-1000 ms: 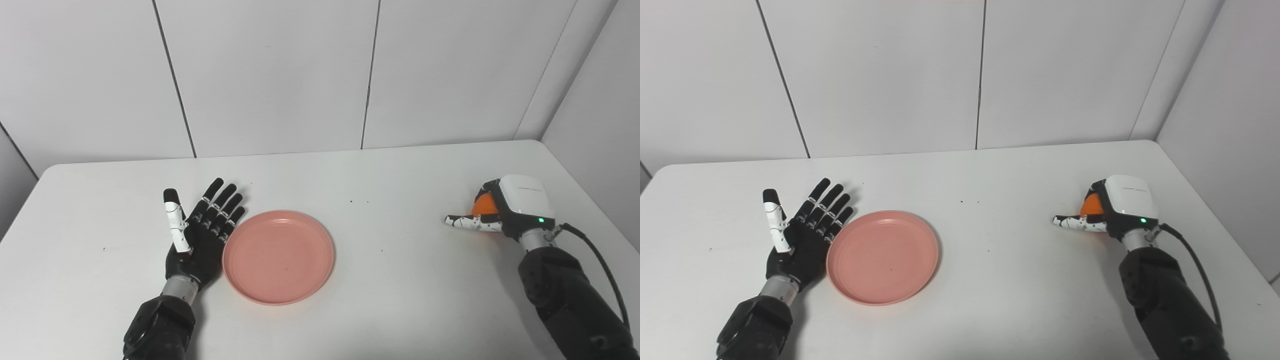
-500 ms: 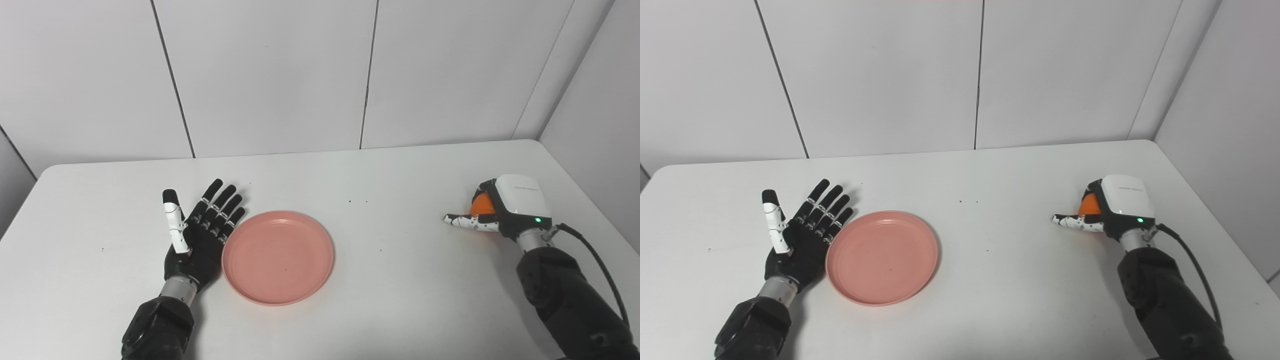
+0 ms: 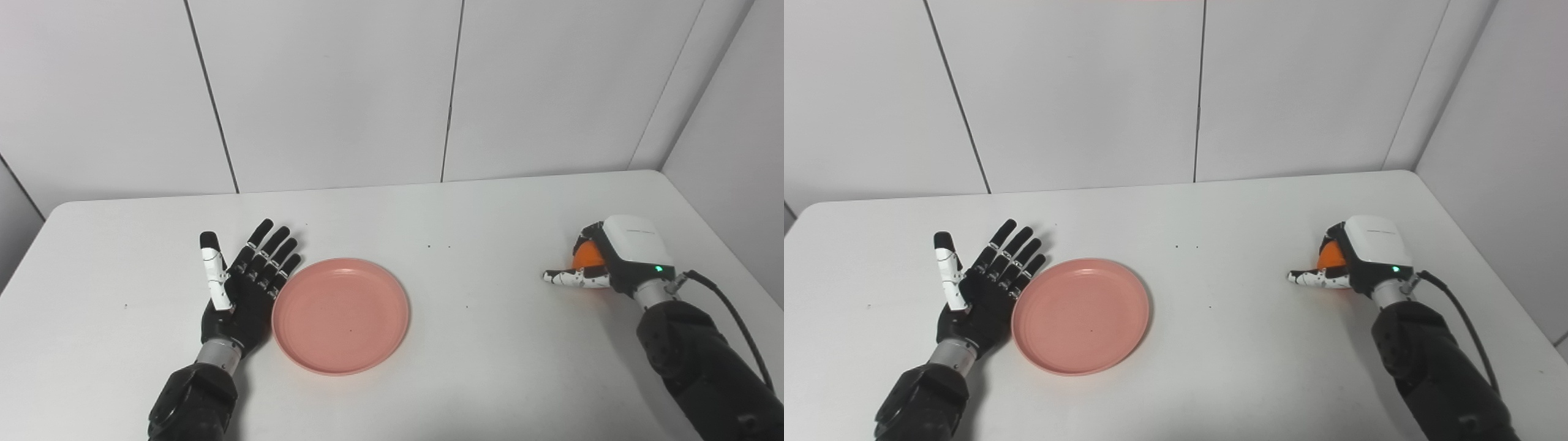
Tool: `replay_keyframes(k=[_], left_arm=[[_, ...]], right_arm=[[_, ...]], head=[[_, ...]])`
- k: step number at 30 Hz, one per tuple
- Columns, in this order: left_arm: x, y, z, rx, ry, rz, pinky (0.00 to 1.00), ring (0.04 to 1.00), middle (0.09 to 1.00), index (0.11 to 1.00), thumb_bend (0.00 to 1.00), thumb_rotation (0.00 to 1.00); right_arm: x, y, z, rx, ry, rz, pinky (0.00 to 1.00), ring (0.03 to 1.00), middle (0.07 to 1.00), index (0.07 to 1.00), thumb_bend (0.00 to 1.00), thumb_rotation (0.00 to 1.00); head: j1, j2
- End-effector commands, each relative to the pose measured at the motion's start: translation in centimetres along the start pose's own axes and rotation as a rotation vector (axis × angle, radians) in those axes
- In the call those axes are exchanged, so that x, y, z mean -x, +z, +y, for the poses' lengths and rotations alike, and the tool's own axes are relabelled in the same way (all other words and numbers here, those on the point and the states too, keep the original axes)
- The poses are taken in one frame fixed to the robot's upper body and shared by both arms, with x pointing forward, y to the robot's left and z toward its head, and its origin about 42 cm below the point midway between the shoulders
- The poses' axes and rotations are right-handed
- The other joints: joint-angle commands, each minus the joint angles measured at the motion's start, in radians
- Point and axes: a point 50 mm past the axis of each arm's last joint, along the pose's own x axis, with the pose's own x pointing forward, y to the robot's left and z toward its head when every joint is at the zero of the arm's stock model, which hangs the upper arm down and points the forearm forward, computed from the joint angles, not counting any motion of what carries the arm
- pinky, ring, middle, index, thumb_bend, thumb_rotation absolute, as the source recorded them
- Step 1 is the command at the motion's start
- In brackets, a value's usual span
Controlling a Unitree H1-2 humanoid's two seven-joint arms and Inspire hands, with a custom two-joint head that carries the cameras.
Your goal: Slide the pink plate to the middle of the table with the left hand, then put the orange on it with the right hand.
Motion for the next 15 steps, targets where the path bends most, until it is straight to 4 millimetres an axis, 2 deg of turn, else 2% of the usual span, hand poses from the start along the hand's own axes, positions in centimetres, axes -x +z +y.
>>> replay_keyframes(k=[1, 2, 6, 10, 14, 15], left_arm=[[0.9, -2.1, 1.3, 0.014, 0.087, 0.103, 0.92, 0.883, 0.829, 0.841, 0.91, 0.88], [0.9, -2.1, 1.3, 0.014, 0.085, 0.104, 0.93, 0.888, 0.837, 0.845, 0.91, 0.88], [0.9, -2.2, 1.2, 0.01, 0.08, 0.106, 0.93, 0.888, 0.837, 0.85, 0.91, 0.89], [0.9, -2.3, 1.2, 0.013, 0.083, 0.104, 0.95, 0.896, 0.841, 0.846, 0.9, 0.89], [1.0, -2.4, 1.2, 0.013, 0.085, 0.104, 0.94, 0.89, 0.843, 0.838, 0.91, 0.88], [1.0, -2.5, 1.1, 0.012, 0.085, 0.104, 0.94, 0.889, 0.845, 0.835, 0.91, 0.88]], right_arm=[[-0.6, 0.9, -2.6, 0.008, -0.059, -0.021, 0.16, 0.223, 0.294, 0.359, 0.49, 0.46], [-0.6, 1.3, -3.1, 0.004, -0.081, -0.037, 0.13, 0.188, 0.253, 0.311, 0.5, 0.43], [-0.6, 2.5, -4.5, -0.039, -0.156, -0.099, 0.09, 0.143, 0.202, 0.255, 0.52, 0.37], [-0.3, 4.4, -6.3, -0.06, -0.203, -0.162, 0.07, 0.12, 0.181, 0.242, 0.51, 0.4], [0.0, 6.4, -7.8, -0.097, -0.277, -0.248, 0.07, 0.111, 0.171, 0.231, 0.51, 0.37], [0.1, 6.8, -8.1, -0.101, -0.287, -0.26, 0.07, 0.11, 0.169, 0.227, 0.51, 0.4]], head=[[0.001, -0.001], [0.002, -0.002], [0.004, -0.001], [0.009, -0.001], [0.016, 0.001], [0.016, 0.001]])
